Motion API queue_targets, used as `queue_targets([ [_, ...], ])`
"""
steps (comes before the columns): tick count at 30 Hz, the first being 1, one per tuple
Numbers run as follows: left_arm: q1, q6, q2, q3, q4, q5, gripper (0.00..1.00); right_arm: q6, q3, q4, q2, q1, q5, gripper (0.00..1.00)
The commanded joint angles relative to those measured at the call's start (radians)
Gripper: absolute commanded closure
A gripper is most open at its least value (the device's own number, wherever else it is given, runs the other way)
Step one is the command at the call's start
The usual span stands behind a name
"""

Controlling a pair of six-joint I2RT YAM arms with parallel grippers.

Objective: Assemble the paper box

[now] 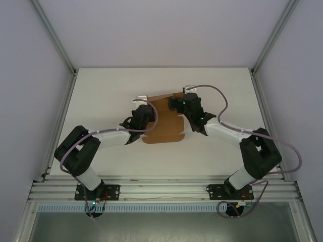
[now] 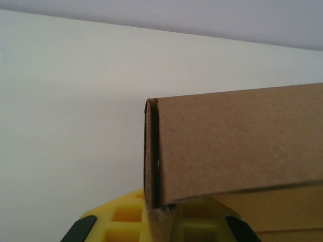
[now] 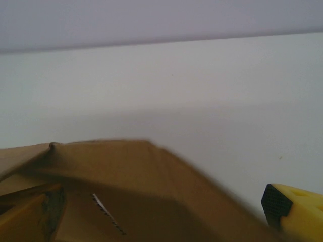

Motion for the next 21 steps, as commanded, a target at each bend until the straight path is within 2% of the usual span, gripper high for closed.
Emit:
queue_targets([
  [1, -0.019, -0.04, -0.03, 0.029, -0.008, 0.008, 1.0, 0.196, -0.012, 0.164, 0.012, 0.028, 0.209, 0.0],
  [3, -0.02, -0.052, -0.039, 0.037, -0.03, -0.016, 1.0, 0.214, -0.043, 0.172, -0.015, 0.03, 0.235, 0.0],
  [6, -0.019, -0.05, -0.058, 0.042, -0.051, -0.048, 1.0, 0.135, -0.111, 0.159, -0.091, 0.03, 0.204, 0.0],
  [9, -0.018, -0.039, -0.073, 0.042, -0.058, -0.069, 1.0, 0.063, -0.147, 0.014, -0.178, 0.024, 0.202, 0.0],
  [12, -0.018, -0.028, -0.086, 0.046, -0.073, -0.083, 1.0, 0.07, -0.181, -0.164, -0.263, -0.005, 0.21, 0.0],
  [17, -0.018, -0.009, -0.109, 0.036, -0.073, -0.068, 1.0, 0.076, -0.25, -0.255, -0.357, -0.063, 0.13, 0.0],
  [21, -0.018, -0.006, -0.114, 0.045, -0.104, -0.088, 1.0, 0.069, -0.246, -0.32, -0.381, -0.088, 0.162, 0.0],
])
